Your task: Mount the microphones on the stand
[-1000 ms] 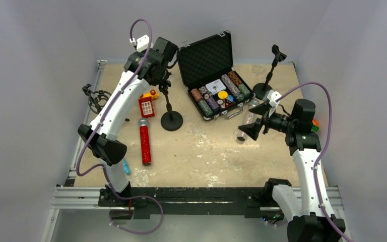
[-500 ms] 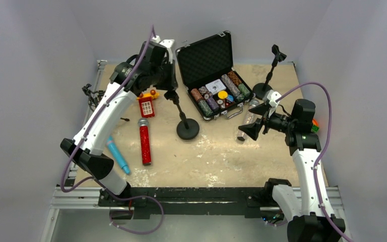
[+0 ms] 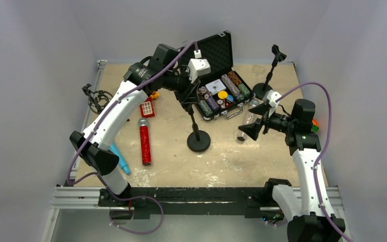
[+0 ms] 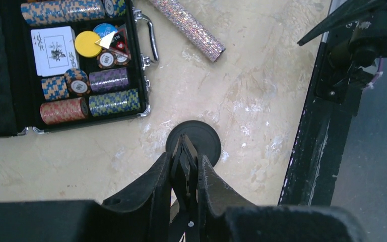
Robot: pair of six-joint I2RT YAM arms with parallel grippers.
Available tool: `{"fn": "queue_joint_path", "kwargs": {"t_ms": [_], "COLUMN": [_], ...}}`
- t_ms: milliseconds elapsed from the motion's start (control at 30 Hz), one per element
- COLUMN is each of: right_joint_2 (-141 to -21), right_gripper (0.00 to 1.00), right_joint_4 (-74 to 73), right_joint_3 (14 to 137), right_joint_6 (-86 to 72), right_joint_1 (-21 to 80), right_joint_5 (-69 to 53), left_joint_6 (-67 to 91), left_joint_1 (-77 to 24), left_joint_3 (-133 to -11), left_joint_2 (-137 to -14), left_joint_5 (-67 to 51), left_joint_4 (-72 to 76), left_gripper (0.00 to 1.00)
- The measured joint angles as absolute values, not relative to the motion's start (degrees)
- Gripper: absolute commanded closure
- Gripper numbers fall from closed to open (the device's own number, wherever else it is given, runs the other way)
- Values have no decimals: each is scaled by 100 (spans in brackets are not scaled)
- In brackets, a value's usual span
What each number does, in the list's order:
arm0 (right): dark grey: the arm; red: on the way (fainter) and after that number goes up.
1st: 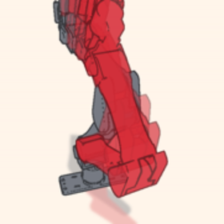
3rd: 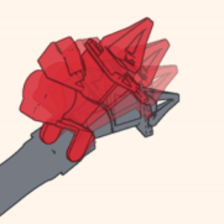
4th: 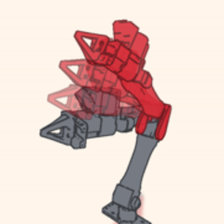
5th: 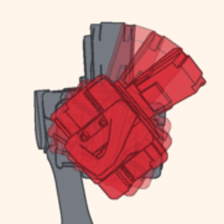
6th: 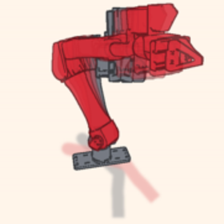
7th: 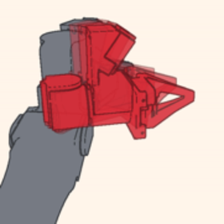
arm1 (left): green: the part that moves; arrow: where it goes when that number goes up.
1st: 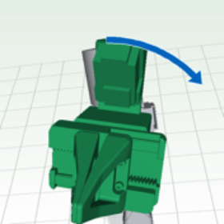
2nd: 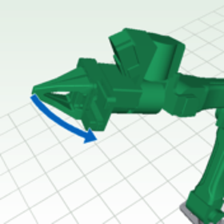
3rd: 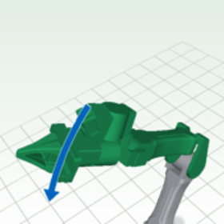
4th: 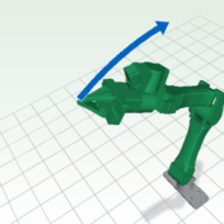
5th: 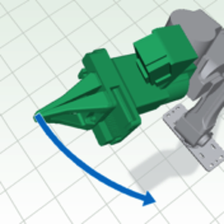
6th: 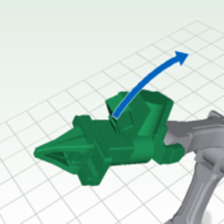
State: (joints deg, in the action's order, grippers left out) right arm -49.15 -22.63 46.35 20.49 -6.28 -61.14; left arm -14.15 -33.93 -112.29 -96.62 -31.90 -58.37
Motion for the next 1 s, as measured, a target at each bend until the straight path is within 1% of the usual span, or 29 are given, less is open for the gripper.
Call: {"fn": "queue_joint_path", "kwargs": {"t_ms": [233,367,500,567,700,833,1000], "right_joint_2": [-5015,-5033,-5068,-5107,-5175,-5295,-5673], "right_gripper": [1,1,1,1,1,1,1], "right_joint_4": [-2265,-2263,-2261,-2261,-2248,-2202,-2102], "right_joint_3": [4624,4584,4560,4560,4541,4541,4543], "right_joint_6": [2064,2067,2069,2069,2069,2010,1584], "right_joint_1": [-628,-631,-639,-639,-642,-642,-642], "right_joint_5": [-6132,-6132,-6132,-6130,-6106,-5946,-5439], "left_joint_6": [-1874,-1754,-1431,-1251,-797,-338,266], "left_joint_1": [-3651,-3667,-3667,-3645,-3509,-3332,-3269], "left_joint_3": [-11037,-10746,-10283,-10042,-9336,-8191,-6591], "left_joint_2": [-9496,-9271,-8788,-8429,-7472,-6322,-4969], "left_joint_5": [-3035,-2829,-2576,-2453,-2263,-2060,-1568], "left_joint_4": [-5710,-5424,-4925,-4611,-3704,-2871,-2462], "left_gripper": [47,26,7,3,1,1,1]}}
